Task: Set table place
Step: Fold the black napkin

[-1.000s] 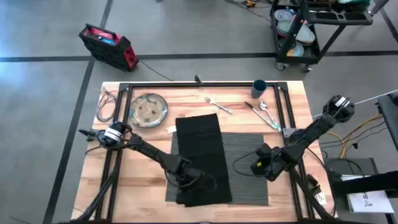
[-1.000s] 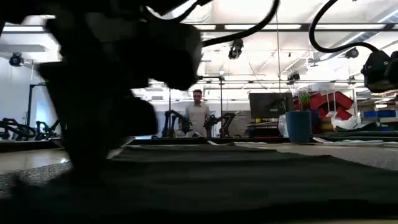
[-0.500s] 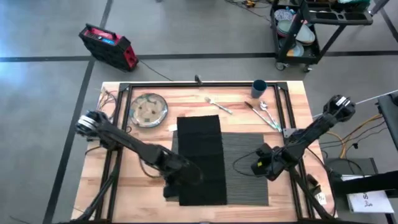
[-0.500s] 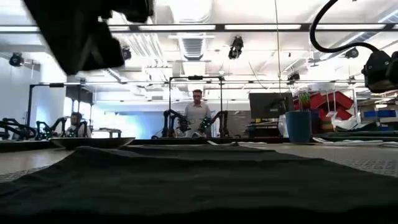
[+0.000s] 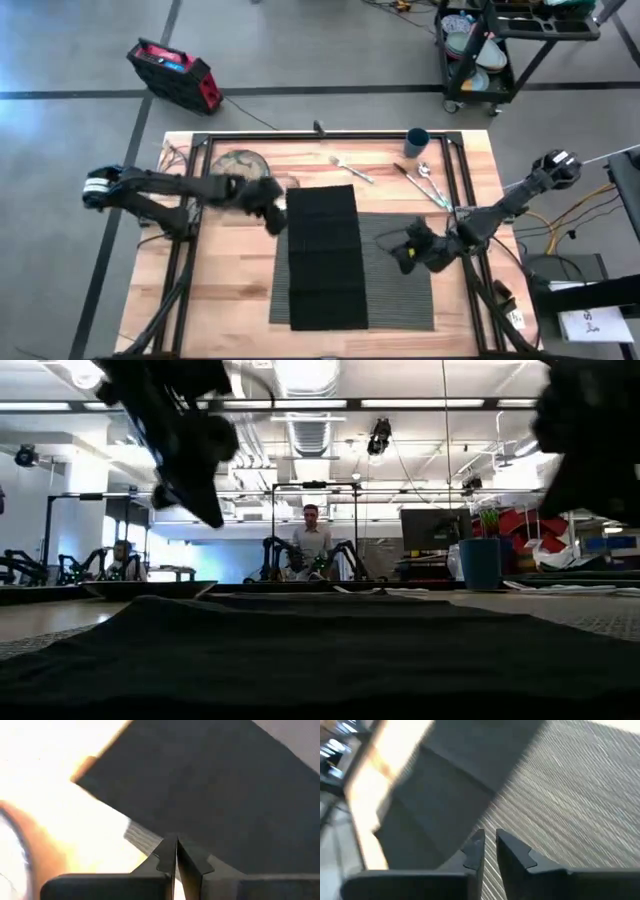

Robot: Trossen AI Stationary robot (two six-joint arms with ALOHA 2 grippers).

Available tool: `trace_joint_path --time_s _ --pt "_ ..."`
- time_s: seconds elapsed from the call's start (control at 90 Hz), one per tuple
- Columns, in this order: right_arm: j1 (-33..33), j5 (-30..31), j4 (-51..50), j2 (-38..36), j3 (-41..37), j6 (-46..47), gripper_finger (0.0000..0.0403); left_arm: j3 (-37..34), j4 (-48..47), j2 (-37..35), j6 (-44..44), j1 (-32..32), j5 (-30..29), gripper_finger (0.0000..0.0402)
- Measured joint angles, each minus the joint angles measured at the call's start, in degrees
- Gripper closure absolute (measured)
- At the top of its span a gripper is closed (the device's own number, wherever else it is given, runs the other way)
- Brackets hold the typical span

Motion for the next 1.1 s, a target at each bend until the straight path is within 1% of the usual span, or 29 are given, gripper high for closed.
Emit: trace_joint_path --time_s 0.056,0.111,0.222,0.322,0.422,0.544,0.7,0.789,0.911,1.011,1.1 --pt "-4.8 -3.0 3.0 0.9 0.1 -3.2 0.0334 -0.9 3.4 0.9 2.2 5.9 5.7 0.039" --pt "-10.4 -6.9 4.0 2.0 0.1 -5.9 0.0316 -1.3 4.4 2.0 4.0 11.4 11.2 0.0379" --pt "-22.2 -15.3 5.7 4.5 0.1 -11.3 0.0285 -0.4 5.7 5.0 7.9 19.4 18.2 0.0353" --pt "-31.3 -21.3 8.7 7.1 0.5 -15.8 0.0268 1.4 4.9 8.1 12.0 23.3 24.1 0.0332" --pt "-39.0 -26.7 11.5 10.0 2.2 -20.6 0.0262 4.4 1.3 12.1 17.0 24.1 27.5 0.0322" --pt "-46.2 -32.7 12.0 14.5 5.8 -26.3 0.0264 9.1 -5.3 17.7 25.3 23.7 27.8 0.0321" --pt "-51.9 -37.5 12.0 22.3 11.0 -31.5 0.0278 14.2 -10.5 23.7 30.1 23.2 23.4 0.033" --pt "-53.4 -39.7 11.9 27.2 13.7 -33.7 0.0287 16.0 -10.7 25.3 30.4 23.2 22.9 0.0336" --pt "-54.6 -41.8 12.0 33.3 17.0 -36.1 0.0294 16.3 -10.4 25.5 31.3 23.2 22.2 0.034" --pt "-55.2 -42.1 11.7 37.1 18.7 -37.5 0.0294 16.3 -10.4 25.5 31.3 23.2 21.8 0.0341" --pt "-55.8 -42.2 11.4 38.9 19.2 -37.7 0.0288 16.3 -10.3 25.4 31.3 23.2 21.7 0.0339"
